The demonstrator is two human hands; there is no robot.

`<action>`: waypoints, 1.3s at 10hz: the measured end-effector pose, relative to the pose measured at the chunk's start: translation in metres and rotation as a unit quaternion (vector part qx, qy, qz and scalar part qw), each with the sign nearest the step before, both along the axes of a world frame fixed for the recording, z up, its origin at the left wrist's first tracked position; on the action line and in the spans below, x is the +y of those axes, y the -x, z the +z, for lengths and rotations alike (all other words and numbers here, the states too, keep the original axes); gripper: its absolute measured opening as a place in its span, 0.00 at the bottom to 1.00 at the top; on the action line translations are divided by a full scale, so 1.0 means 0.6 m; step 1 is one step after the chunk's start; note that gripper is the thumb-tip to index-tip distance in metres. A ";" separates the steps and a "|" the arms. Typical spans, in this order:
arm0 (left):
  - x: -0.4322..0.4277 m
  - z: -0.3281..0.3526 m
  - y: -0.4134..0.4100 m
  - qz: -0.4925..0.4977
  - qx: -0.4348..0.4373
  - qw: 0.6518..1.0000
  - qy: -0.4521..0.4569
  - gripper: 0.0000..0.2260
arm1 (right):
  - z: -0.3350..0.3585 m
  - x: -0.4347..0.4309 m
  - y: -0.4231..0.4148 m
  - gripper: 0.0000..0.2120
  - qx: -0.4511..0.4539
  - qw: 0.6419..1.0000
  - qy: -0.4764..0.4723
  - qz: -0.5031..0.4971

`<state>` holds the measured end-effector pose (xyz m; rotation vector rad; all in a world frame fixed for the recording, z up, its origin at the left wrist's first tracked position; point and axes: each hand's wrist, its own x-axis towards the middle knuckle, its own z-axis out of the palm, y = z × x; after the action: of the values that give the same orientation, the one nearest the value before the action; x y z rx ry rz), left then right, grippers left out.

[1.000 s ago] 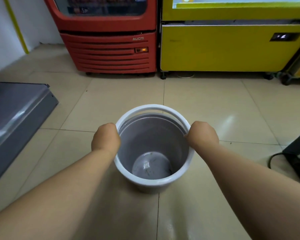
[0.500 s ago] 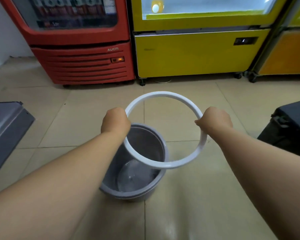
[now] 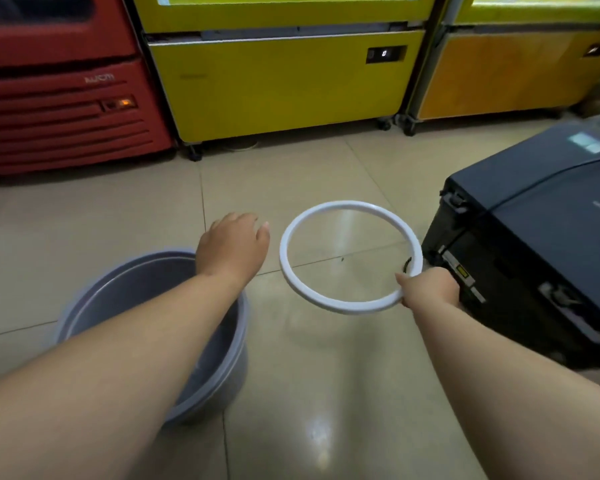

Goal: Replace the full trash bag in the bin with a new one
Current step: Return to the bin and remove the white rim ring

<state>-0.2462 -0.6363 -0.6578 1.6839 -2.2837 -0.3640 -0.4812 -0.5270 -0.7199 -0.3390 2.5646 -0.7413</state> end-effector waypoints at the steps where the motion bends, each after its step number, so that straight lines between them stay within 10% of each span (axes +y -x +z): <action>1: 0.000 -0.014 0.006 -0.011 -0.016 1.000 -0.005 0.18 | -0.053 0.018 -0.012 0.12 -0.033 0.999 -0.014 -0.017; 8: -0.009 -0.052 -0.022 -0.031 -0.048 0.998 -0.017 0.19 | -0.198 0.010 -0.096 0.07 -0.186 0.968 -0.169 0.016; 13: 0.019 0.152 -0.131 0.018 -0.092 0.995 -0.044 0.18 | 0.164 -0.081 -0.220 0.14 -0.042 0.964 -0.115 0.236</action>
<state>-0.1674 -0.6248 -0.5665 1.8693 -2.3948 -0.3173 -0.3490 -0.5757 -0.6212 -0.7857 2.3201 -0.2718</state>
